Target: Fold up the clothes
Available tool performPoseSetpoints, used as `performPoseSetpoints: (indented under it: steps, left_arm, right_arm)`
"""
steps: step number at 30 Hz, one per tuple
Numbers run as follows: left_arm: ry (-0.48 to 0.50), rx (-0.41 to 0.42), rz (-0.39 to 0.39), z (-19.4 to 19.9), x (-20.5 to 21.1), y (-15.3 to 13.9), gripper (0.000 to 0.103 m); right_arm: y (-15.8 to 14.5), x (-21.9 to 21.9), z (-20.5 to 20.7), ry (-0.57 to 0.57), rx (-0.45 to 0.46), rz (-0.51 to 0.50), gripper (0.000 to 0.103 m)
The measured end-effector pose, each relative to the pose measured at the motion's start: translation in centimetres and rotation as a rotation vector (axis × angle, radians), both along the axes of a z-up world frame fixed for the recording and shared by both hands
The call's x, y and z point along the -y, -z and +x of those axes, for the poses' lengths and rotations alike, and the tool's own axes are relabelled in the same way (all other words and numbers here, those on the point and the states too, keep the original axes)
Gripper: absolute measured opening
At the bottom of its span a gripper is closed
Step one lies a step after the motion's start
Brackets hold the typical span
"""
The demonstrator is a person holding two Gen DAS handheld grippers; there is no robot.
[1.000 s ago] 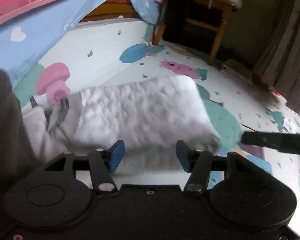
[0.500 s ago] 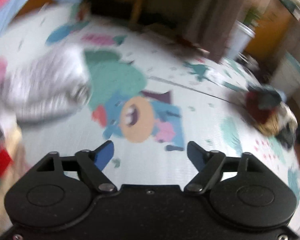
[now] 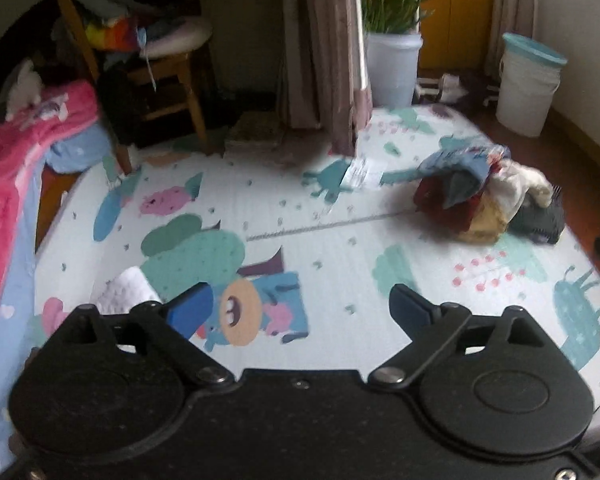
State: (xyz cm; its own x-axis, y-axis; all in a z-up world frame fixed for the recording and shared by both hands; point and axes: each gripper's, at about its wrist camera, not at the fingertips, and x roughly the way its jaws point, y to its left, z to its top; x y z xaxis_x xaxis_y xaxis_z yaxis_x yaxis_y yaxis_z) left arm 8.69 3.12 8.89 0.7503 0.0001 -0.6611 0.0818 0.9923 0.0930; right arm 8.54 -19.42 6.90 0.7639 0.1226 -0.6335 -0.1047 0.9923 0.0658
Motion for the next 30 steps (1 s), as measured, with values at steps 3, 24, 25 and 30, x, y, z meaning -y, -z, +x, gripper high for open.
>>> performPoseSetpoints:
  steps: [3, 24, 25, 30]
  left_arm:
    - [-0.006, 0.100, 0.057, -2.2, 2.9, 1.4, 0.099]
    - [-0.028, -0.111, -0.063, -6.7, 5.6, 8.5, 0.099]
    - [-0.030, -0.111, -0.071, -6.8, 5.6, 8.5, 0.099]
    - [-0.056, -0.107, -0.096, -7.0, 5.5, 7.9, 0.099]
  right_arm:
    - [1.3, 0.8, -1.0, 0.057, -0.033, 0.036, 0.103]
    - [6.3, -4.3, -4.9, -0.001, -0.189, 0.035, 0.103]
    - [6.4, -4.4, -4.9, -0.001, -0.192, 0.037, 0.103]
    - [6.5, -4.4, -4.8, 0.006, -0.199, 0.053, 0.103]
